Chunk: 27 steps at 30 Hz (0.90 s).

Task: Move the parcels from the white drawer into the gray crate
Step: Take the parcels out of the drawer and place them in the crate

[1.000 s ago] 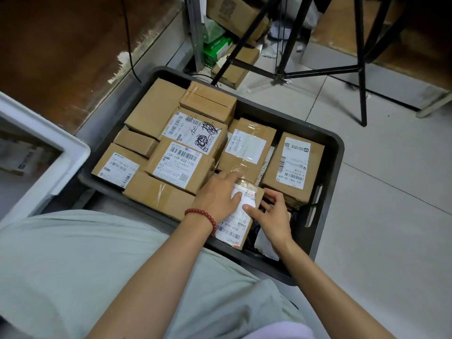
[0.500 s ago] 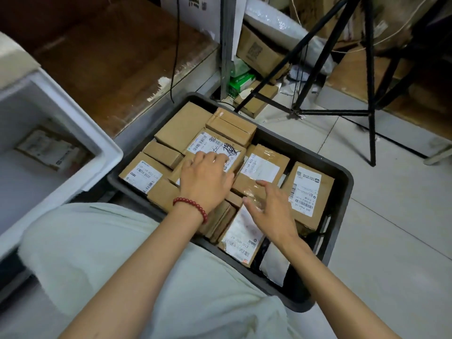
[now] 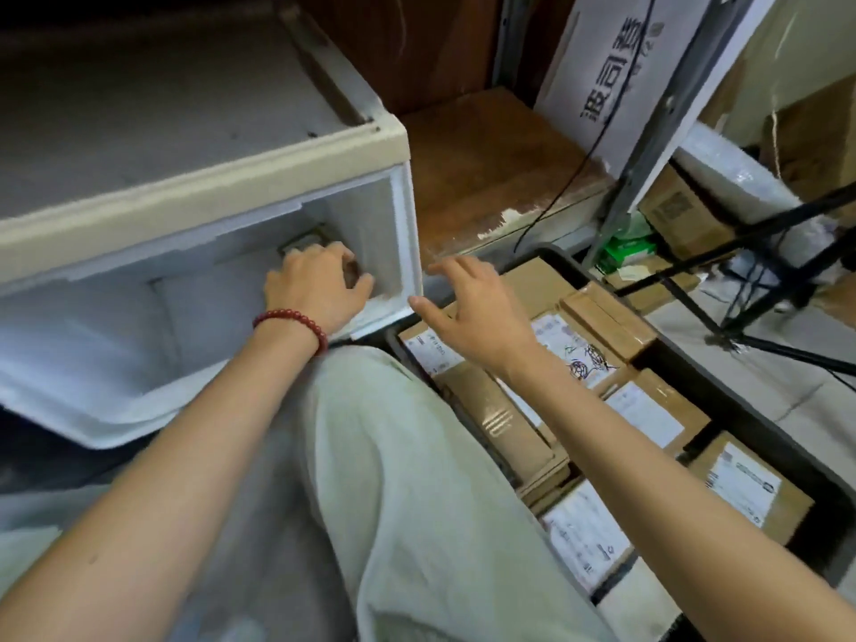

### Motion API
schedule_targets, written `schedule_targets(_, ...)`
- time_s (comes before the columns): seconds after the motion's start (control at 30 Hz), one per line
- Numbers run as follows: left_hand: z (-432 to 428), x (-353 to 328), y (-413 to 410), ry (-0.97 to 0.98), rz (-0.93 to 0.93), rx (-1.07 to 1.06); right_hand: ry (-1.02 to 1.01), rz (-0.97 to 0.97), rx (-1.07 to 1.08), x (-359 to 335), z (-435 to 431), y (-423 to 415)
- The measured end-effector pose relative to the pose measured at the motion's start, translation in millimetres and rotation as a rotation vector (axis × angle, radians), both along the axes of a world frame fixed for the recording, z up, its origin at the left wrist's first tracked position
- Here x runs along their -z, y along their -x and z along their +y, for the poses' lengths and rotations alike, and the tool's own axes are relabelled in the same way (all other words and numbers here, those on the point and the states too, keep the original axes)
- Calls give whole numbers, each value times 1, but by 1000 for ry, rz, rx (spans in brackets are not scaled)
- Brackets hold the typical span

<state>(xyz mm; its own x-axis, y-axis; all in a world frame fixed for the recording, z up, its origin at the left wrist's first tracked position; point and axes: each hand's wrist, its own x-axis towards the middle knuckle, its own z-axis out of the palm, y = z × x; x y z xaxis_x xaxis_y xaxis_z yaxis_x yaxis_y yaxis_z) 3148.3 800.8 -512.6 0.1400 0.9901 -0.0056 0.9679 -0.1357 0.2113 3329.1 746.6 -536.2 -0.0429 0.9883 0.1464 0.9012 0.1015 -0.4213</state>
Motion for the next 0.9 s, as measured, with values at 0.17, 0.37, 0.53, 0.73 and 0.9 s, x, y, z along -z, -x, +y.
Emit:
schedule_targets(0.17, 13, 30, 85, 128, 88, -151, 100, 12, -143, 3, 30, 43)
schedule_targets(0.37, 21, 71, 137, 178, 29, -181, 265, -49, -225, 29, 83, 91)
schedule_targets(0.53, 45, 101, 147, 260, 49, -141, 389, -125, -238, 64, 137, 123)
schedule_targets(0.73, 82, 127, 158, 209, 43, -169, 451, -33, -44, 107, 197, 149)
schedule_targets(0.9, 104, 149, 170, 235, 26, -253, 479, -120, 40, 139, 224, 159)
